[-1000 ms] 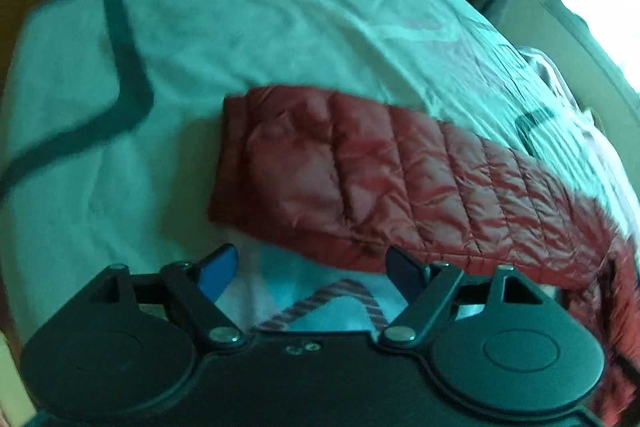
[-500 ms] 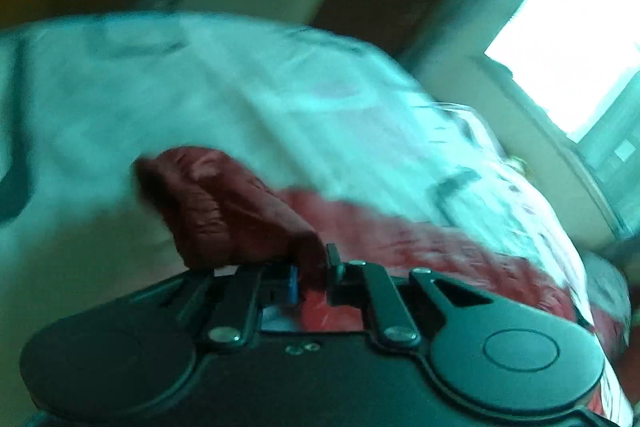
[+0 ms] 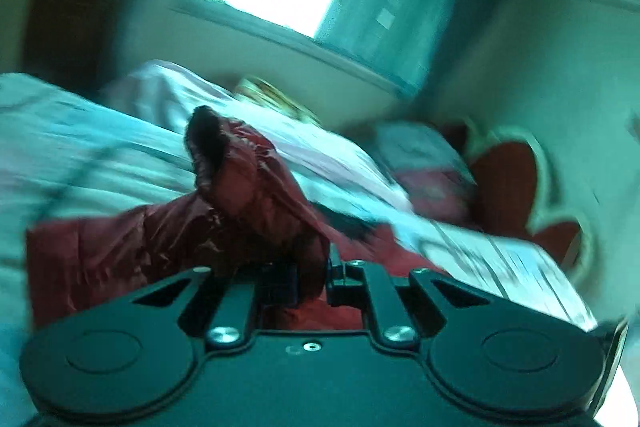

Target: Fold large clothes

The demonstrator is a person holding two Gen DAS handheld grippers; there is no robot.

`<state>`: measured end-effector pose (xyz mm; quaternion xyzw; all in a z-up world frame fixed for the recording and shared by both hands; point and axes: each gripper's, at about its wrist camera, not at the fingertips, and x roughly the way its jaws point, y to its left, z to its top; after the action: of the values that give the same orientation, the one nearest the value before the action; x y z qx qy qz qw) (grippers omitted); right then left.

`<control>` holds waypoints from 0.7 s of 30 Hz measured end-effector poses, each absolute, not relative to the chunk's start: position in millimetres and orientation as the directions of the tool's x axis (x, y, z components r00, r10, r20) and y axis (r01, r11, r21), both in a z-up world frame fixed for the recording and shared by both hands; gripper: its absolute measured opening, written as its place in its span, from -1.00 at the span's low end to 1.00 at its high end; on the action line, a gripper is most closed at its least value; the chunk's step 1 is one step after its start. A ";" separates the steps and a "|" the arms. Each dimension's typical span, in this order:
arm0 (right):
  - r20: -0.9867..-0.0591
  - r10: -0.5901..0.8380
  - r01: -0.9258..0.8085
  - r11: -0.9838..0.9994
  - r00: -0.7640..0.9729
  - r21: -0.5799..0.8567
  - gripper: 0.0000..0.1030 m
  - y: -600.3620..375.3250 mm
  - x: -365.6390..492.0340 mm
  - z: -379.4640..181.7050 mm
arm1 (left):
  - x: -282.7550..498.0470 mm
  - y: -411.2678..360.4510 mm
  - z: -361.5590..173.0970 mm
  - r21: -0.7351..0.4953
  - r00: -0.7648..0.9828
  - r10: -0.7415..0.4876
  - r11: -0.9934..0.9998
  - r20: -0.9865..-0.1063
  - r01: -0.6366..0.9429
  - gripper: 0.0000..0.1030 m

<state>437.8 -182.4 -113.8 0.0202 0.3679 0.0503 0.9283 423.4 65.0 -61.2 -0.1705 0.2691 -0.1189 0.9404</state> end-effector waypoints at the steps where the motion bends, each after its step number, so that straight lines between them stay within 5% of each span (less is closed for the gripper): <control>1: -0.679 0.109 -0.074 0.994 0.726 0.080 0.14 -190.7 436.7 -113.3 | 434.6 43.0 -67.0 -0.371 0.808 -0.341 0.914 -0.481 0.165 -0.78; 6: -0.672 0.124 -0.057 0.991 0.730 0.122 0.14 -229.8 436.9 -113.8 | 465.0 -45.2 -107.0 -0.299 0.706 -0.396 0.916 -0.587 0.266 -0.74; 9: -0.673 0.158 -0.059 0.984 0.722 0.168 0.14 -247.0 436.8 -114.7 | 462.9 -69.8 -132.8 -0.244 0.654 -0.367 0.930 -0.661 0.275 -0.30; 12: -0.673 0.202 -0.082 0.975 0.711 0.205 0.14 -252.4 438.7 -115.3 | 444.0 -66.3 -137.4 -0.205 0.659 -0.317 0.948 -0.682 0.244 0.50; 13: -0.670 0.221 -0.096 0.971 0.709 0.219 0.14 -251.9 439.4 -115.4 | 435.7 -58.5 -133.2 -0.187 0.677 -0.297 0.955 -0.673 0.232 0.59; 18: -0.650 0.296 -0.151 0.951 0.700 0.271 0.19 -239.5 443.7 -115.4 | 409.0 -16.7 -113.7 -0.135 0.735 -0.207 0.978 -0.646 0.157 0.63; 20: -0.639 0.305 -0.165 0.949 0.707 0.270 0.91 -231.7 446.9 -116.4 | 396.5 6.9 -107.7 -0.130 0.750 -0.158 0.987 -0.642 0.097 0.63; 21: -0.632 0.301 -0.178 0.951 0.714 0.252 0.91 -226.2 448.4 -117.2 | 389.6 18.0 -106.9 -0.122 0.759 -0.125 0.991 -0.640 0.060 0.63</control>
<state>448.4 -226.2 -117.2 0.0869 0.3549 0.1298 0.9218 389.6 18.0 -106.9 -0.0472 0.3439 -0.0495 0.9365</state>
